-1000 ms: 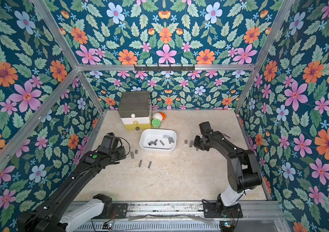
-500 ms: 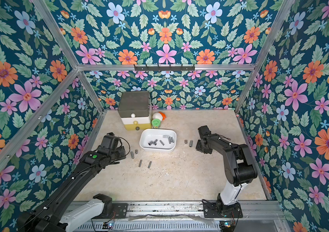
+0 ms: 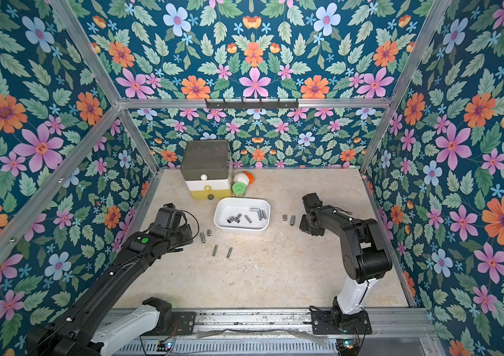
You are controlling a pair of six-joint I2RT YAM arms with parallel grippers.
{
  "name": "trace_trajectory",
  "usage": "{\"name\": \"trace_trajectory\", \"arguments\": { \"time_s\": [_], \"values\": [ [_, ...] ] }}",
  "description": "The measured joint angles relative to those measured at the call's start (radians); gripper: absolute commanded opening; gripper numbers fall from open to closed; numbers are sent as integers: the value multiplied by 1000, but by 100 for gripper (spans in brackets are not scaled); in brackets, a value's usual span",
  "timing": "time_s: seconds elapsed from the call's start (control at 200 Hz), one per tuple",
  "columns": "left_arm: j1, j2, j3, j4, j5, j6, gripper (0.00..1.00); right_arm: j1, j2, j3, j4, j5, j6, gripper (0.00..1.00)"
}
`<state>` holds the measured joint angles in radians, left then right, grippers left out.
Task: Take out the socket from the storage box
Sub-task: Place the socket head at the center of the board, then pick up the socket head from the storage box.
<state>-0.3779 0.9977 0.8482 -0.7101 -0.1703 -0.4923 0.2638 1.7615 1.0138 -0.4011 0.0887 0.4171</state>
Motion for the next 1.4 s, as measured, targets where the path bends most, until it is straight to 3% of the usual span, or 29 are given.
{"name": "trace_trajectory", "arguments": {
  "time_s": [0.615,0.96,1.15,1.4],
  "values": [
    [0,0,0,0,0,0,57,-2,-40,1,-17,-7,0,32],
    [-2,38,18,18,53,27,57,-1,-164,-14,-37,-7,0,33],
    [-29,145,91,53,98,49,57,0,-253,-79,-22,-12,2,34],
    [-160,447,364,114,100,98,57,1,-392,-200,38,-29,17,34]
  ]
}}
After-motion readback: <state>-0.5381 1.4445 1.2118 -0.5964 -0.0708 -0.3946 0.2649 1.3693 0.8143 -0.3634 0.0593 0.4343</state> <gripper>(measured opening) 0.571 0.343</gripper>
